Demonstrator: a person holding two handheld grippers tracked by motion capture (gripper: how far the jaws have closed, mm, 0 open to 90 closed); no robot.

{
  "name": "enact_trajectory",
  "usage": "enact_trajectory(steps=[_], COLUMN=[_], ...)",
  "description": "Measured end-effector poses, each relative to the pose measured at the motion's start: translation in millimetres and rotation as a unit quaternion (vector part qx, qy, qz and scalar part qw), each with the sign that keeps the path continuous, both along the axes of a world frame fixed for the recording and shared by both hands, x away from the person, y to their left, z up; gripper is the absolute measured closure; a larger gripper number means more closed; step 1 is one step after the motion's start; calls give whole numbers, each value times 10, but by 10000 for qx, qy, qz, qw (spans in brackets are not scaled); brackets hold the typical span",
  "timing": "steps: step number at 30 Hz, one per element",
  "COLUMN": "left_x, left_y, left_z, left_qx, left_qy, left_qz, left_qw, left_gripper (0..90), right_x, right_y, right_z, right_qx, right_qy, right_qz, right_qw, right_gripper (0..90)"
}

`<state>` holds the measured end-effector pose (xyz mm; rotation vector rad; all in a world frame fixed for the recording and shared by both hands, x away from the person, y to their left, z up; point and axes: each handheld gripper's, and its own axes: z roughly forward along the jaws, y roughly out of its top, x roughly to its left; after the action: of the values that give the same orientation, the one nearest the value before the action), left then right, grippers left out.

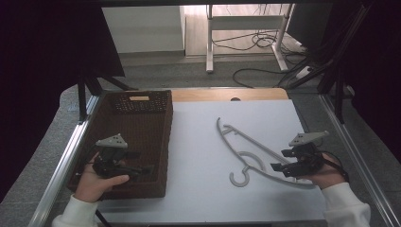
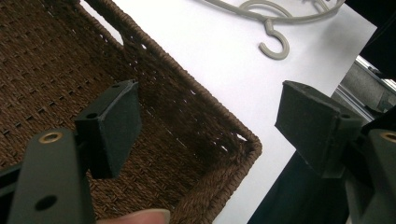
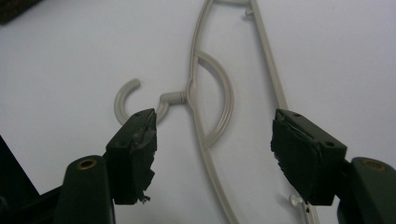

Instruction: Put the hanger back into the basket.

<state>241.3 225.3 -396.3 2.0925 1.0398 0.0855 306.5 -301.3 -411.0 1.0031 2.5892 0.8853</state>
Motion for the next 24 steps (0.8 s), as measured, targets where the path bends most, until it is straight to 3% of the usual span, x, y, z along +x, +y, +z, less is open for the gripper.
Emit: enact_trajectory(steps=[10, 18, 24], left_x=[14, 21, 21], left_y=[18, 19, 26], left_z=[-24, -37, -37], left_qx=[24, 49, 40], left_qy=[15, 32, 22], left_qz=[20, 26, 43], left_qw=[10000, 10000, 10000], left_gripper=[219, 218, 217], right_x=[84, 139, 174], right_y=[79, 100, 105], right_z=[-227, -381, -401], right_qx=[-460, -540, -513], right_qy=[431, 723, 776], right_qz=[40, 75, -71], right_qw=[9980, 9959, 9956], right_gripper=[418, 457, 475])
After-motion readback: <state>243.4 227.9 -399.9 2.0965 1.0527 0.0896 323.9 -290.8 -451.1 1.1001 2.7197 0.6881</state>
